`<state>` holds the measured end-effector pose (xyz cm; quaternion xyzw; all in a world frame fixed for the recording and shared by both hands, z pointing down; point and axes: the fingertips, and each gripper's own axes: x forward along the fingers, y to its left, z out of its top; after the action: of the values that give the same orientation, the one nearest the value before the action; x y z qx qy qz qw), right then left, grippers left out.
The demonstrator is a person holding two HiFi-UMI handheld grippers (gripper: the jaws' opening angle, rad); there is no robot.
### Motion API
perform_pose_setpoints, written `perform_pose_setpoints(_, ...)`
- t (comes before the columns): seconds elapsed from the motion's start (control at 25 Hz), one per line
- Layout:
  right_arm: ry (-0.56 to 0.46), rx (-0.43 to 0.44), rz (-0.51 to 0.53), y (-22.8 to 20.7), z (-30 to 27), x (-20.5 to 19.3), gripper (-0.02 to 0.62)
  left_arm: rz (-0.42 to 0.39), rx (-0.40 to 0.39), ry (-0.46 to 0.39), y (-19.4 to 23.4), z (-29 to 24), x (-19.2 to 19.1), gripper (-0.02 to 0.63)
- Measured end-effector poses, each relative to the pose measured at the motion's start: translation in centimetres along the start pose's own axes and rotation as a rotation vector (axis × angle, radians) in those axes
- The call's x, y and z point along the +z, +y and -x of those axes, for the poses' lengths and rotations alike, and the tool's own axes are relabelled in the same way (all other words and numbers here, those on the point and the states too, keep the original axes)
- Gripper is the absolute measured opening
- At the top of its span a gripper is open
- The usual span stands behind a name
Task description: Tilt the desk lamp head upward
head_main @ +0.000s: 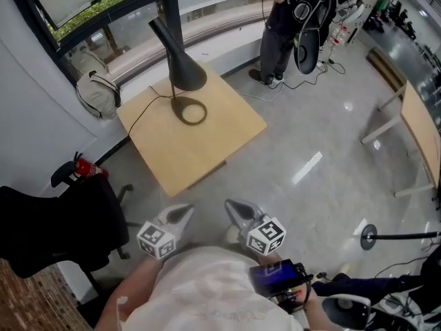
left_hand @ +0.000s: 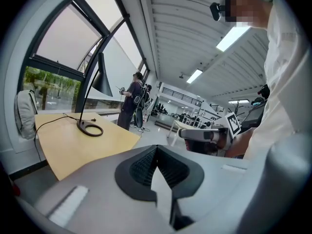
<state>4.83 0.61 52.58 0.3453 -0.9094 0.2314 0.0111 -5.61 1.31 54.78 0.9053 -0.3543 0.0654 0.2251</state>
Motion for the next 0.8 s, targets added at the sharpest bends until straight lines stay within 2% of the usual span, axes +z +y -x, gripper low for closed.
perform_pose_setpoints(0.2,-0.016,0.065,0.016,-4.0,0.9,3.0,0.012,-0.021,0.041,-0.017,-1.1,-5.2,2.7,0.0)
perform_pose_setpoints(0.44,-0.016,0.097,0.011,-7.9,1.9,5.1,0.012,-0.016,0.105,-0.031,-1.5,-8.4,4.7,0.0)
perform_pose_setpoints(0.64,-0.04,0.172,0.05,-9.5,-2.6,8.5,0.012,-0.044,0.158,-0.065,2.0,-9.1,8.1,0.0)
perform_pose_setpoints(0.8,-0.007,0.138,0.028,-11.0,-2.2,7.9,0.012,0.001,0.142,-0.042,1.6,-10.8,6.9,0.0)
